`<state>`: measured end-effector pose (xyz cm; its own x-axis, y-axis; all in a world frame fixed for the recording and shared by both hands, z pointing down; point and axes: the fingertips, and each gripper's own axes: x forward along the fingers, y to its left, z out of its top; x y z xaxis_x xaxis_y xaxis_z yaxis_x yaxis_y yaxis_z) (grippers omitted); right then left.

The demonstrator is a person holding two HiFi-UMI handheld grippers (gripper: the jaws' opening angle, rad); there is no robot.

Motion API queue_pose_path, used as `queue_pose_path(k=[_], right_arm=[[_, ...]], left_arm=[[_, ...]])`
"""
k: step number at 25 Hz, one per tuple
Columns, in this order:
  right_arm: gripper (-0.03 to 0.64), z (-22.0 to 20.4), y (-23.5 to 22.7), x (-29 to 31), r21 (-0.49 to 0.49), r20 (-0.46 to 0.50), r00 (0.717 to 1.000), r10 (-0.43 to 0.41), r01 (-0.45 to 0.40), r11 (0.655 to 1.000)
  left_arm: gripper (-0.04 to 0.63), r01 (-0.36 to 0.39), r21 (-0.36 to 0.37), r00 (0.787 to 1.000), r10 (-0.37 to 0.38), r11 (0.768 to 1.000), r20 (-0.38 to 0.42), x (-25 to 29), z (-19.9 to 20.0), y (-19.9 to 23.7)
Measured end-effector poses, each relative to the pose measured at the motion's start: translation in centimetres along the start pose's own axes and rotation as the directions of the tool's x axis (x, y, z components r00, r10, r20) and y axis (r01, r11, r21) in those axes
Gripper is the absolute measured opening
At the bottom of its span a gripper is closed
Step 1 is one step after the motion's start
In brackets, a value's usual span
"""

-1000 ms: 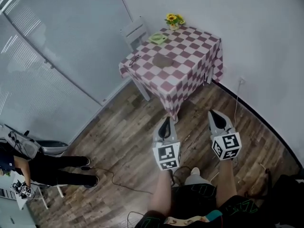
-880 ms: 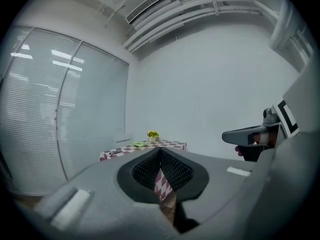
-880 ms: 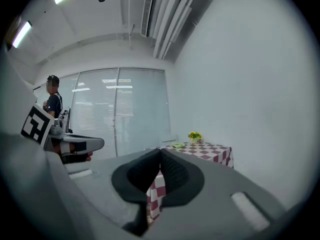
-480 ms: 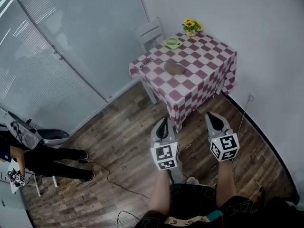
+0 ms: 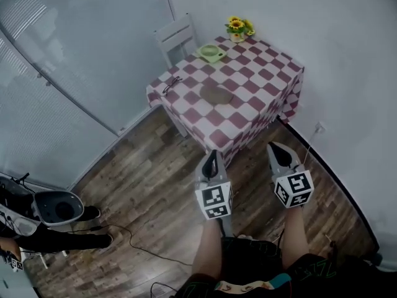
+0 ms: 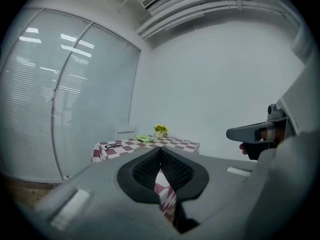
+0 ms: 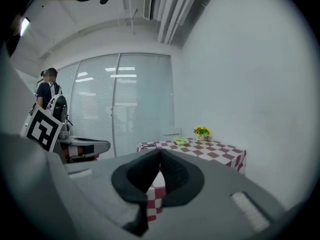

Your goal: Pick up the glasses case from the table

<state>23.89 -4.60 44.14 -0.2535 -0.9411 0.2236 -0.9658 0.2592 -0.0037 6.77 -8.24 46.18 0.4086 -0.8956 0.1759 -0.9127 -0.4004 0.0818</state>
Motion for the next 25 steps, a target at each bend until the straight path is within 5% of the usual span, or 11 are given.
queue_pose_path(k=[15, 25], right_arm=[[0.004, 3.6, 2.7, 19.5, -0.096, -0.095, 0.99, 0.102, -0.111, 0.989], [0.003, 3.8, 2.6, 24.7, -0.141, -0.152, 0.983, 0.1, -0.122, 0.983]], left_arm=[[0.011, -0.073, -0.067, 0.997, 0.071, 0.995, -0.033, 12.3, 0.8, 13.2], [0.011, -0.061, -0.109, 0.998, 0.059, 0.992, -0.024, 15.9, 0.9, 15.3]])
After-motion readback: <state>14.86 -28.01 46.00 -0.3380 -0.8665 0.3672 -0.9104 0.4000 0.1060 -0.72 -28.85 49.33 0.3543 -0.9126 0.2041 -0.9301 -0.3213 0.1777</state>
